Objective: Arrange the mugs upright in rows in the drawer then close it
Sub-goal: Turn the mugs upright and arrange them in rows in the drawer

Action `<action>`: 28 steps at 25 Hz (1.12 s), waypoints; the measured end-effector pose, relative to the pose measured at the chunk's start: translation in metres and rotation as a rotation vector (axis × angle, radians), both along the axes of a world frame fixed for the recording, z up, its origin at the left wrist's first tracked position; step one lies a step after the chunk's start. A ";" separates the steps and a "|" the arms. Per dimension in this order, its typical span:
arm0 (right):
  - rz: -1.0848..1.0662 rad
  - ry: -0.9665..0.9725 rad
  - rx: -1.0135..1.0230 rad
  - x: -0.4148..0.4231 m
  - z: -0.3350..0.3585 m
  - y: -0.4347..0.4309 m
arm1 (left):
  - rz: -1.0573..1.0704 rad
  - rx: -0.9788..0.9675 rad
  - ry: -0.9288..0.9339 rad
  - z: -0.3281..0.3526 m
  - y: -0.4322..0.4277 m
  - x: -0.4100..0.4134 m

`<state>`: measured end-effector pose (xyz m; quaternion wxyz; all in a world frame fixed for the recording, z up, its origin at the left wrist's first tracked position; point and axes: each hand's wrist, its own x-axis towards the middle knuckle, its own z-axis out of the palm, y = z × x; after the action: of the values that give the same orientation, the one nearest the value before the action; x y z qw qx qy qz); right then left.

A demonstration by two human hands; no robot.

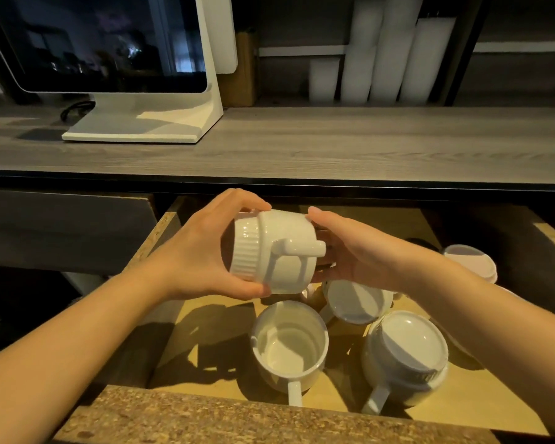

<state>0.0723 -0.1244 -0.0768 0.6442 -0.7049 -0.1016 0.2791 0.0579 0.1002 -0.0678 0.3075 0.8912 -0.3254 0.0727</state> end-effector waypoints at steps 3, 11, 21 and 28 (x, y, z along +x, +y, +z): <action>0.078 0.039 0.069 -0.006 0.003 0.002 | -0.014 -0.043 -0.049 -0.001 0.000 0.000; 0.035 0.063 0.127 -0.006 -0.007 0.014 | 0.035 -0.146 0.109 0.004 0.000 -0.001; -0.005 -0.401 -0.461 0.006 -0.007 0.045 | 0.160 0.097 0.321 0.009 0.019 0.015; 0.092 -0.704 -0.777 0.002 -0.020 0.094 | 0.268 0.329 0.499 0.014 0.041 0.014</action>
<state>0.0746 -0.0302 -0.0965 0.2492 -0.9377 -0.2318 0.0704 0.0723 0.1415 -0.0539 0.2173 0.9541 -0.1272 -0.1619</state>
